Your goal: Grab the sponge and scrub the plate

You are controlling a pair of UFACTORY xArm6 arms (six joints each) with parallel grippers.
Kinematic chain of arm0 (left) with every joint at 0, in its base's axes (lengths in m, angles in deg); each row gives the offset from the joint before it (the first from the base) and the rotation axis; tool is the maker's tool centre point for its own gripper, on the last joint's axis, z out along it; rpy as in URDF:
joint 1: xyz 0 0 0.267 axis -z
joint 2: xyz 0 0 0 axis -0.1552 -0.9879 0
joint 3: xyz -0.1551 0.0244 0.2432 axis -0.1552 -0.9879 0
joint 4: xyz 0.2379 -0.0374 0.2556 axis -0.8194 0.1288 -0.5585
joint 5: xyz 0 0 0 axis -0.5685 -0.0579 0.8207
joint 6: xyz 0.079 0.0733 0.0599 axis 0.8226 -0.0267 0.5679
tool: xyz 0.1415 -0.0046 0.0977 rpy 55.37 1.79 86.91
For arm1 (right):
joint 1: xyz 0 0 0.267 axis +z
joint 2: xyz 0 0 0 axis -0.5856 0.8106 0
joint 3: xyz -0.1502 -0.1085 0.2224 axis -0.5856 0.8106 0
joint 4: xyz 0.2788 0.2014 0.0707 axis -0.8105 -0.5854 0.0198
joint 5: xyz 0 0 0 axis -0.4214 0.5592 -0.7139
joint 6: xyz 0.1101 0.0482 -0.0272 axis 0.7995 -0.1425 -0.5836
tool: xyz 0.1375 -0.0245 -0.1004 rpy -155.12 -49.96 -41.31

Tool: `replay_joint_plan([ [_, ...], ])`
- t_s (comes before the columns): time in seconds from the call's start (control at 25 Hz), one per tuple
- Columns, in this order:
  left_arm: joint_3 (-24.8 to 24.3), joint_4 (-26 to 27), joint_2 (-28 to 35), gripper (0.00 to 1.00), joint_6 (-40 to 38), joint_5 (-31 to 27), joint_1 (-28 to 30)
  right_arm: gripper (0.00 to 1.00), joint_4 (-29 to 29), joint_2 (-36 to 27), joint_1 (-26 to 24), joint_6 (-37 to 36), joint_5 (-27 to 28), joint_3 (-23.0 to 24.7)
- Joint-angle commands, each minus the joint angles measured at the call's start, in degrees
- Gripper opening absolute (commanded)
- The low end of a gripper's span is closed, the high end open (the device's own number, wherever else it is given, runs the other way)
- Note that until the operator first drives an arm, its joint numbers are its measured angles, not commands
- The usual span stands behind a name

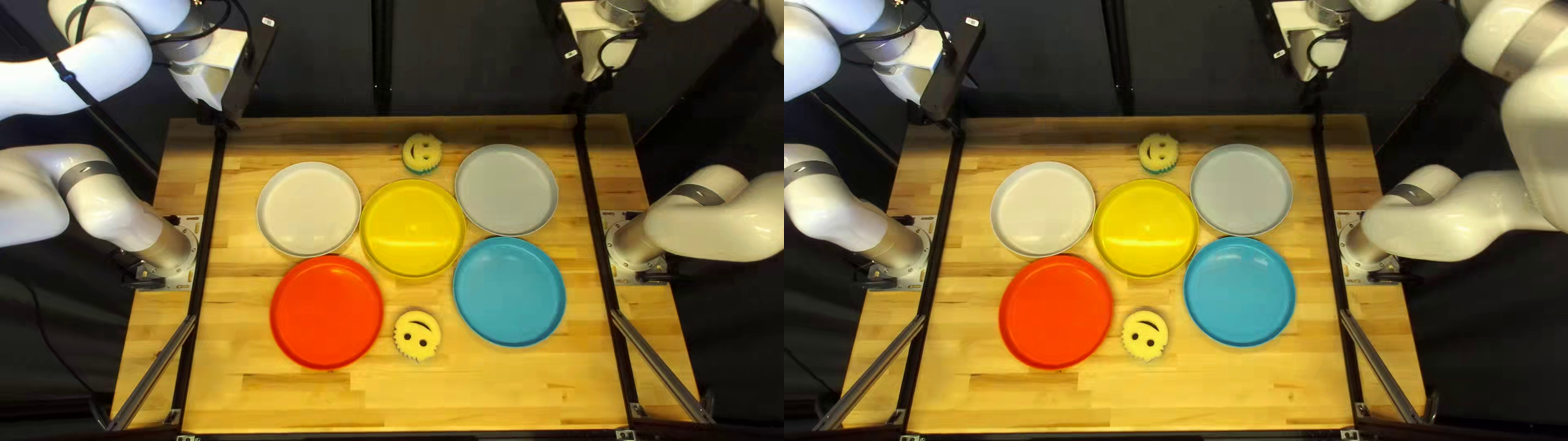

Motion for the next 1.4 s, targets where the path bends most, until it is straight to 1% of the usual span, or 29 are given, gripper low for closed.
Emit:
replay_joint_plan([
  [0.04,0.00,0.00,0.00,1.00,0.00,0.00,0.00,1.00,0.02,-0.04,0.02,0.07,0.03,0.01],
  [1.12,0.00,0.00,0.00,1.00,0.00,0.00,0.00,1.00,0.02,-0.04,0.02,0.07,0.03,0.01],
  [1.16,-0.48,0.52,-0.23,1.00,-0.45,0.82,0.54,1.00,0.02,-0.04,0.02,0.07,0.03,0.01],
  [1.2,-0.79,0.44,-0.76,1.00,-1.86,2.10,2.56,1.00,0.02,-0.04,0.02,0.07,0.03,0.01],
  [1.28,-1.12,-0.19,-2.23,1.00,-6.08,5.41,8.38,1.00,0.02,-0.04,0.02,0.07,0.03,0.01],
  [1.32,-1.12,-0.29,-2.63,1.00,-7.22,6.25,9.97,1.00,0.02,-0.04,0.02,0.07,0.03,0.01],
  [1.4,-1.29,-0.65,-3.61,1.00,-10.85,8.82,14.93,1.00,0.02,-0.04,0.02,0.07,0.03,0.01],
])
